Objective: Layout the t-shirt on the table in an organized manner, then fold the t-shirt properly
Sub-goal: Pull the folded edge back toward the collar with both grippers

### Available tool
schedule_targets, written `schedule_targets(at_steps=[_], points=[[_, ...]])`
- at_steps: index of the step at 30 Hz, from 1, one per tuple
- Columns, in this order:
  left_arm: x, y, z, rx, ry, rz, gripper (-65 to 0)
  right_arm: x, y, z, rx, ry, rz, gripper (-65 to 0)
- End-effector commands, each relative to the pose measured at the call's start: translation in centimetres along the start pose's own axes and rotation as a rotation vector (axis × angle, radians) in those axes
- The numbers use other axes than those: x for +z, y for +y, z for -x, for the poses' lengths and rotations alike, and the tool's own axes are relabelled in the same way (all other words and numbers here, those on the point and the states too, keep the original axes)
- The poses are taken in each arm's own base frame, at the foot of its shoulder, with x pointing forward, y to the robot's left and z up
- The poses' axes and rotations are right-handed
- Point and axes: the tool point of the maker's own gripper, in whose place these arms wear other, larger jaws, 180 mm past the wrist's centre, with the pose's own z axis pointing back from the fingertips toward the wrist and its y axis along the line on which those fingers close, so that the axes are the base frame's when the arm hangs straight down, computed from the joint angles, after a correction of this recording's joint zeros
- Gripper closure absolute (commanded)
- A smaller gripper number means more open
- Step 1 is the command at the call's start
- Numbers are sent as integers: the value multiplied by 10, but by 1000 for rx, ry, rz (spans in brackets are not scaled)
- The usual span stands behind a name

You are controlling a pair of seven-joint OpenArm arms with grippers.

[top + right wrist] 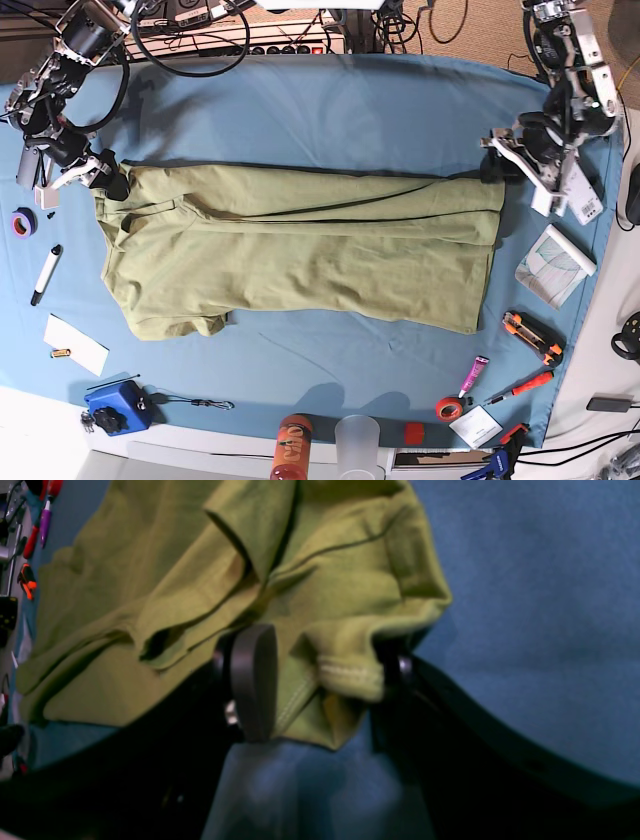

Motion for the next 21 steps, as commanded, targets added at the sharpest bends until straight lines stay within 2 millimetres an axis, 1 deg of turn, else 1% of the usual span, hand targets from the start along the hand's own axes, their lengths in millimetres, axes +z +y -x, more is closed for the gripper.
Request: schedule_targets(at_steps=[1, 5, 10, 15, 19, 21], points=[[2, 2, -13, -8, -46, 2, -273, 5, -3, -11, 29, -13, 16, -296], [-3, 7, -17, 15, -53, 3, -273, 5, -3, -11, 29, -13, 16, -296], [-11, 2, -28, 52, -73, 56, -273, 5, -3, -10, 29, -5, 16, -296], [-21, 7, -26, 84, -51, 66, -273, 5, -3, -8, 28, 7, 16, -296], [-23, -2, -25, 136, -56, 130, -273, 5, -3, -8, 29, 7, 16, -296], [-23, -1, -28, 138, -69, 127, -267, 5, -3, -7, 28, 10, 16, -296]])
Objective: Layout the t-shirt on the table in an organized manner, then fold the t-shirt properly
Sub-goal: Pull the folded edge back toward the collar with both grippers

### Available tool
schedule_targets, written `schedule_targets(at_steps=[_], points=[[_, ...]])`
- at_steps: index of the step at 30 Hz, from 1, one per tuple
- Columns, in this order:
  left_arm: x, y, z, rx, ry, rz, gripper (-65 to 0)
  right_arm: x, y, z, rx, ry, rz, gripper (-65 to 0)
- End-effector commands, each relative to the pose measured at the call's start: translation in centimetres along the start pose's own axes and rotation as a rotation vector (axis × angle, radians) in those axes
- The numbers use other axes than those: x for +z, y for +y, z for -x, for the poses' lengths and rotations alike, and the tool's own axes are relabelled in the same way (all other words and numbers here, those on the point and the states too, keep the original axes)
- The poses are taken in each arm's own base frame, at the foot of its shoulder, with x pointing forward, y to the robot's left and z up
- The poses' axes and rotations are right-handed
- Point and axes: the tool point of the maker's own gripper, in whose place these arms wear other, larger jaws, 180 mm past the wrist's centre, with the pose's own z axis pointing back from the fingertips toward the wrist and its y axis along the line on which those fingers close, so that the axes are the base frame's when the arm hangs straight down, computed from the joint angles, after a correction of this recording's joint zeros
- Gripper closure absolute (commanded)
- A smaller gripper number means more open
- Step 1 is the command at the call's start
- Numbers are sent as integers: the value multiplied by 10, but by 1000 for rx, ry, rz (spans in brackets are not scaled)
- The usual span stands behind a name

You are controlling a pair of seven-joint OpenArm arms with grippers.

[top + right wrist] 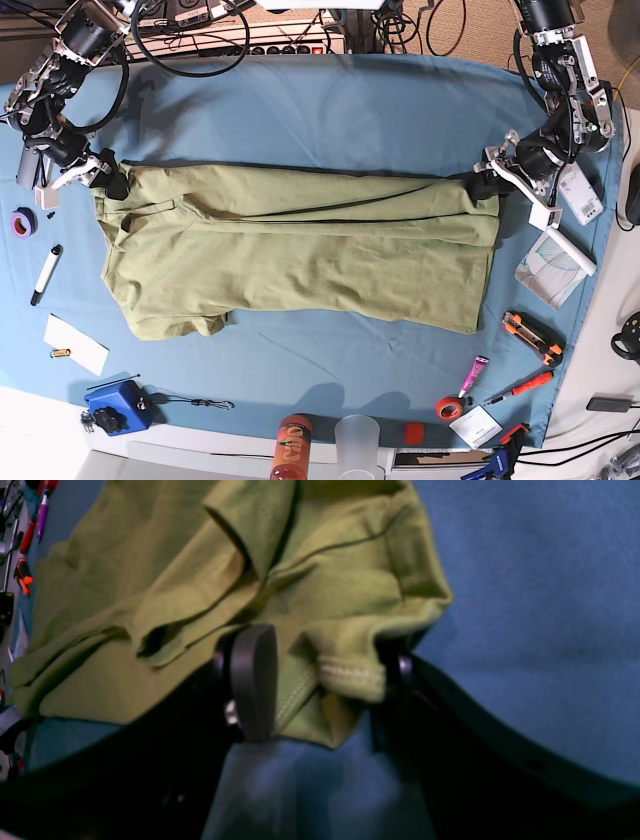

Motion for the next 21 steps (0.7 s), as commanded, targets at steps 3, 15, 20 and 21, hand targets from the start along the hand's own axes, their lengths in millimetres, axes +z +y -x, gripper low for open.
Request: schedule_targets(at_steps=[3, 15, 20, 21], points=[[6, 10, -17, 17, -60, -46, -172, 5, -3, -8, 28, 7, 17, -288], [33, 44, -31, 117, -144, -121, 0, 7, -4, -10, 35, 8, 21, 0], [31, 34, -22, 124, -89, -70, 0, 17, -12, -20, 65, 10, 49, 0], [31, 35, -22, 124, -90, -70, 0, 19, -14, -21, 70, 17, 55, 0]])
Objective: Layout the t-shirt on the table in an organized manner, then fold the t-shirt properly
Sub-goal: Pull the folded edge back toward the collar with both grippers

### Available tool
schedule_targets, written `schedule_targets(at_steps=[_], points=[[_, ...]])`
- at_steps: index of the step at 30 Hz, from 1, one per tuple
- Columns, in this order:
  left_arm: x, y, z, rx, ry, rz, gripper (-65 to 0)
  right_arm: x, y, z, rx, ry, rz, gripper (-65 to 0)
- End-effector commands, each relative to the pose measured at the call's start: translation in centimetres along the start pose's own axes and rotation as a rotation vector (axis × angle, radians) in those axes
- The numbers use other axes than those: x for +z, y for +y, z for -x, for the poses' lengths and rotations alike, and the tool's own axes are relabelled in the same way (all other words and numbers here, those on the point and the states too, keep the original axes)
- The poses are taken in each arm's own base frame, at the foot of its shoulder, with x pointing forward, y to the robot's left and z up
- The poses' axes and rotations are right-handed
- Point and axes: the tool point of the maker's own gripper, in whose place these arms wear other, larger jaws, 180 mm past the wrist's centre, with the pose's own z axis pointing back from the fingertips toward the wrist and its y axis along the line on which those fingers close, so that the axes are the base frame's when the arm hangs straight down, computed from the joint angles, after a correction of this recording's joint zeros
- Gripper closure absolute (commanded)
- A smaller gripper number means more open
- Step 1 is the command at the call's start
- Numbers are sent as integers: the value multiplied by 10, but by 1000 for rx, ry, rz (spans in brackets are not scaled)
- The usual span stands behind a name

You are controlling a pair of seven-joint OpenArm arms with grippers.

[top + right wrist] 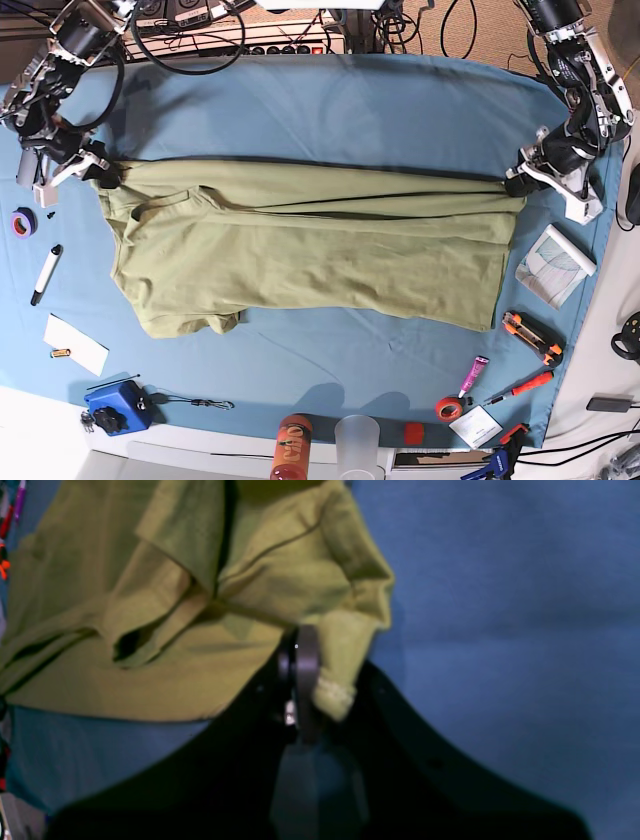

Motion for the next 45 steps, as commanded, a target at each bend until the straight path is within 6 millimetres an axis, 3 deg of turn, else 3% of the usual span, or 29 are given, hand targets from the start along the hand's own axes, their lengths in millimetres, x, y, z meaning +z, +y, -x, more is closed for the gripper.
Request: schedule_targets(at_steps=[1, 9, 14, 19, 31, 38, 39, 40, 43, 45], points=[[4, -3, -13, -17, -36, 9, 0, 12, -4, -21, 39, -40, 18, 0], [6, -4, 9, -2, 60, 24, 0, 18, -6, -11, 48, 37, 17, 0], [14, 2, 28, 1, 96, 6, 0, 23, -1, -19, 22, -20, -24, 0], [25, -1, 35, -26, 101, -1, 0, 40, -10, -27, 14, -79, 6, 0], [48, -3, 58, -74, 141, -35, 0, 66, -13, 9, 56, -11, 47, 0], [51, -1, 63, -76, 145, -39, 0, 65, -12, 12, 50, -9, 42, 0], [51, -2, 63, -97, 146, -30, -19, 65, -12, 12, 50, -8, 43, 0], [51, -4, 64, -119, 149, -19, -78, 65, -12, 12, 50, -9, 42, -13], [51, -4, 63, -131, 150, -16, -237, 66, -12, 12, 50, -9, 43, -163], [52, -6, 61, -138, 145, -16, -274, 66, -13, 11, 53, -9, 44, -202]])
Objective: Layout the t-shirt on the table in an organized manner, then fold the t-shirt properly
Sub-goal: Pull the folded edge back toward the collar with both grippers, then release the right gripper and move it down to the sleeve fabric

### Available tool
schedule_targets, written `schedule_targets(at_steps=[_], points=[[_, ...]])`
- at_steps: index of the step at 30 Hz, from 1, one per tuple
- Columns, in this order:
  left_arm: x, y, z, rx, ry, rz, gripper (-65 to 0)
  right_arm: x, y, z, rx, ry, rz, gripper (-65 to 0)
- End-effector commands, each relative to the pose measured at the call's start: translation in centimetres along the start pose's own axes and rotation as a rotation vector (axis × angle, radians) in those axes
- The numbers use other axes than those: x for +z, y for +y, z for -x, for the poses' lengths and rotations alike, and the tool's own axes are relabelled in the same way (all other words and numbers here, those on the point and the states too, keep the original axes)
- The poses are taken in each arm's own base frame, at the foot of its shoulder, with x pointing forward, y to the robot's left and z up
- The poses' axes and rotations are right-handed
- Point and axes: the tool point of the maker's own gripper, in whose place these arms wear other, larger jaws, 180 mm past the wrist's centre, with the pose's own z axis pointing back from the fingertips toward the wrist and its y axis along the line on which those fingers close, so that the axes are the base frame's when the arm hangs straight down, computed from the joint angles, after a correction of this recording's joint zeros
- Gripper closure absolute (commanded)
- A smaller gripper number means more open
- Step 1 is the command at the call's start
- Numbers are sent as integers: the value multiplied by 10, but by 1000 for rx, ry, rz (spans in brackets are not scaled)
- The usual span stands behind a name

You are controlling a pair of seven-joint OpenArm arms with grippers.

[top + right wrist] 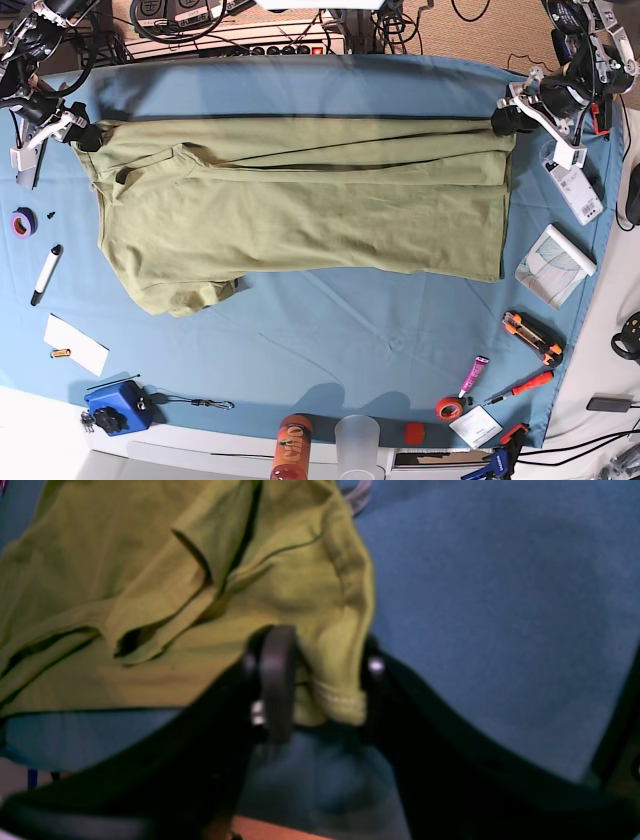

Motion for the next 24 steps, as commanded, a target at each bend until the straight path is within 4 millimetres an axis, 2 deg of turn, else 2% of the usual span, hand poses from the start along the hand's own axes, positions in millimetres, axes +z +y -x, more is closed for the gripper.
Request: schedule_targets(at_steps=[1, 7, 12, 14, 18, 21, 24], points=[[6, -4, -12, -21, -35, 5, -275, 11, -1, -23, 39, -55, 5, -202], [23, -23, -26, -114, -72, -1, -275, 30, 12, -58, 61, -168, -83, -202], [41, -30, -37, -223, -125, -77, -275, 53, -1, -76, 54, -246, -47, -202], [47, -35, -48, -254, -185, -89, -275, 66, -5, -86, 48, -298, -38, -202], [57, -44, -85, -283, -381, -86, -275, 88, -3, -107, 53, -396, -64, -202], [60, -37, -103, -328, -432, -157, -275, 96, -5, -116, 85, -391, -41, -202], [62, -37, -122, -338, -480, -177, -274, 94, -19, -122, 109, -358, 51, -202]])
